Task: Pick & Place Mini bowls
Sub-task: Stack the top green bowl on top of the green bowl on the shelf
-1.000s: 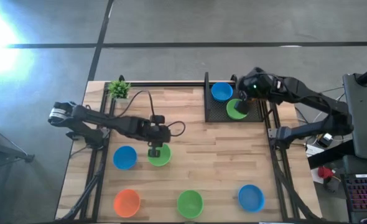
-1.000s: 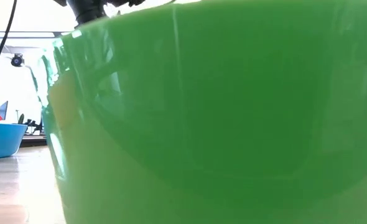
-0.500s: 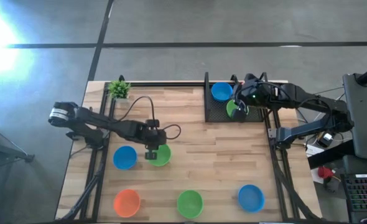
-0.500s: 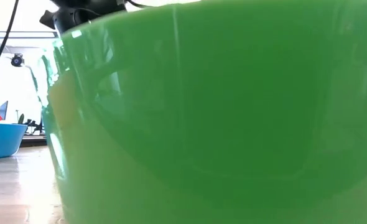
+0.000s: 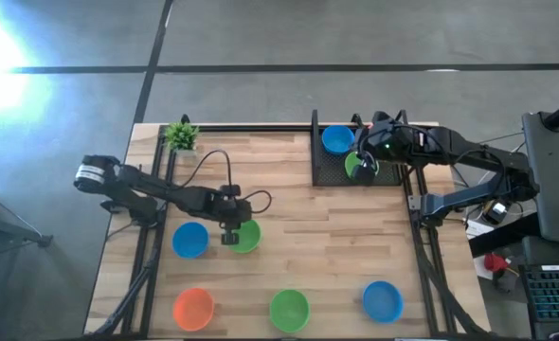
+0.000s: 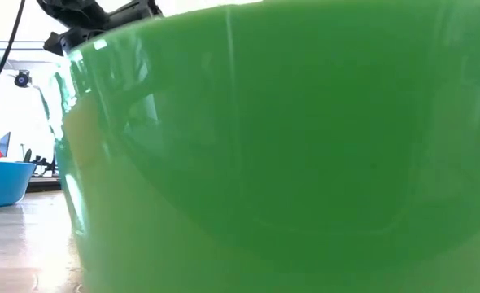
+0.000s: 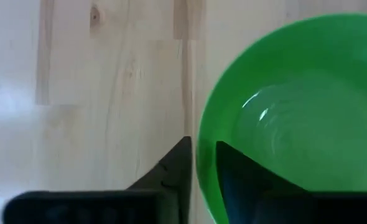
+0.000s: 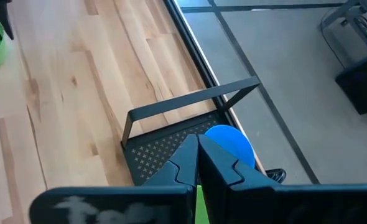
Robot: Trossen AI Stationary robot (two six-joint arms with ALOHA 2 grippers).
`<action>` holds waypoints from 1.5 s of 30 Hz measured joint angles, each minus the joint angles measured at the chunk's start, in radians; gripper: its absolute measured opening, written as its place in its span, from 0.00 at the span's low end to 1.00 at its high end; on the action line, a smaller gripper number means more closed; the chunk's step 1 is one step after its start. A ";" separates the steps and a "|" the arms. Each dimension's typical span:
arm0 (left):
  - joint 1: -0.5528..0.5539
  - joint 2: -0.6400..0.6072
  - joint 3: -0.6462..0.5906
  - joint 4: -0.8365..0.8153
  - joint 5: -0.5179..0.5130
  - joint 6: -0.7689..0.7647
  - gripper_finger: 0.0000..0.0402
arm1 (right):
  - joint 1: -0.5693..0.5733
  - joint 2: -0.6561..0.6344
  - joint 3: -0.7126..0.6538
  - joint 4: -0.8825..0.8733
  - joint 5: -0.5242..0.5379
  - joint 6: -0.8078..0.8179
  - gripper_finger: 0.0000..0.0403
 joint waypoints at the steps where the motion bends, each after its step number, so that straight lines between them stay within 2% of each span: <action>1: 0.000 0.000 0.000 0.001 0.001 0.000 0.13 | 0.000 0.000 0.000 0.000 0.000 0.001 0.02; 4: 0.000 -0.001 0.000 0.012 0.011 -0.010 0.03 | 0.000 0.000 0.000 0.000 0.000 0.001 0.02; 7: 0.000 -0.001 -0.003 0.031 0.006 -0.031 0.02 | 0.000 0.000 -0.004 0.007 0.000 0.002 0.02; 10: -0.002 -0.003 0.017 0.062 -0.049 -0.031 0.01 | 0.007 0.001 -0.009 0.009 0.000 0.020 0.02; 20: -0.012 -0.006 0.165 0.108 -0.502 0.089 0.00 | 0.145 0.002 -0.050 0.137 0.010 -0.034 0.02; 25: -0.014 -0.006 0.180 0.253 -0.622 0.208 0.00 | 0.216 0.002 -0.116 0.244 0.074 -0.115 0.02; 29: -0.014 -0.006 0.180 0.393 -0.698 0.312 0.00 | 0.254 0.001 -0.189 0.374 0.079 -0.175 0.02; 32: -0.014 -0.007 0.180 0.491 -0.720 0.399 0.00 | 0.268 -0.004 -0.237 0.497 0.098 -0.217 0.02; 37: -0.014 -0.003 0.180 0.653 -0.720 0.555 0.00 | 0.270 -0.007 -0.303 0.599 0.092 -0.252 0.02; 45: -0.007 0.000 0.180 0.758 -0.720 0.655 0.00 | 0.275 -0.007 -0.367 0.724 0.085 -0.250 0.02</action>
